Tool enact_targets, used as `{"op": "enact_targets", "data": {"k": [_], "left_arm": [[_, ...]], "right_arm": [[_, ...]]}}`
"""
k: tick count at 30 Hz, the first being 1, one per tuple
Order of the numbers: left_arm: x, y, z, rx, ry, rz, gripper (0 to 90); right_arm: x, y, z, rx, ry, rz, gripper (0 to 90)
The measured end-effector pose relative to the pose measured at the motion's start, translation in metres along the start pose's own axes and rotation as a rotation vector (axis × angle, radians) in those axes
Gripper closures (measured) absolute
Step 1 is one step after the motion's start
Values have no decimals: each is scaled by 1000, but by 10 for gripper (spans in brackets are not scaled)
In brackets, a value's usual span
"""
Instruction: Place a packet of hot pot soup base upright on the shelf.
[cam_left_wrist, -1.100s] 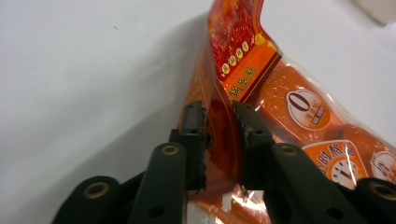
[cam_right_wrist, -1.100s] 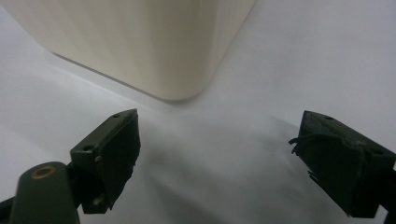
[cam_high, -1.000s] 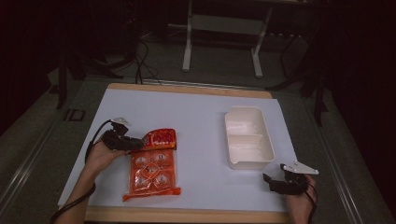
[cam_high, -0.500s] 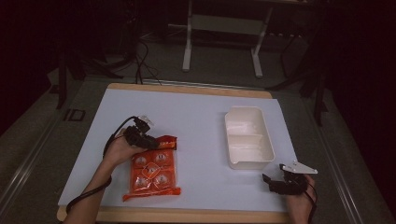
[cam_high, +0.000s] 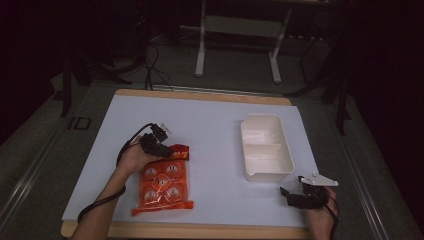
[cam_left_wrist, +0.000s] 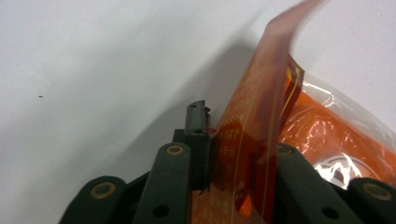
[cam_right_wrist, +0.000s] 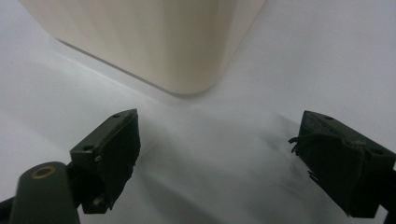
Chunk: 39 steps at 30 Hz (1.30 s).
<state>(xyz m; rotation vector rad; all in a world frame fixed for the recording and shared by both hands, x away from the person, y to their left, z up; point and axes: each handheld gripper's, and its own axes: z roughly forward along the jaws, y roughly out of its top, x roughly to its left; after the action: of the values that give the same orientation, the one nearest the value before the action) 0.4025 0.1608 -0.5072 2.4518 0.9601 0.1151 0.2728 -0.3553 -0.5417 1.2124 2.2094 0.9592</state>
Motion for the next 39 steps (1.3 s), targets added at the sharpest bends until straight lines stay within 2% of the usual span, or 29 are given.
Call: {"op": "enact_targets", "data": {"k": [4,9,16,24,25,26,27,30,32,35,39], "left_arm": [[-2,0,2,15,8,18,884],[-1,-5,-5,-40,5,8,900],[2,-1,-19,-110,-15,-65,900],[-2,13,-36,-165,-33,-102,900],[-2,18,-44,-194,-45,-121,900],[-2,18,-44,-194,-45,-121,900],[-2,23,-53,-223,-52,-132,900],[-3,27,-62,-248,-56,-136,900],[-4,33,-75,-288,-69,-143,900],[-9,39,-85,-324,-84,-147,900],[-21,50,-100,-359,-98,-116,900]], "right_arm": [[1,0,0,5,2,-5,135],[1,0,1,9,2,-6,135],[1,0,1,11,-1,-6,135],[1,0,1,10,1,-5,135],[1,0,1,10,1,-5,135],[1,0,1,10,1,-5,135],[1,0,1,9,2,-4,135],[1,0,1,10,2,-5,135],[1,0,1,11,2,-4,135],[1,0,1,11,2,-4,135],[1,0,1,11,2,-4,135]]}}
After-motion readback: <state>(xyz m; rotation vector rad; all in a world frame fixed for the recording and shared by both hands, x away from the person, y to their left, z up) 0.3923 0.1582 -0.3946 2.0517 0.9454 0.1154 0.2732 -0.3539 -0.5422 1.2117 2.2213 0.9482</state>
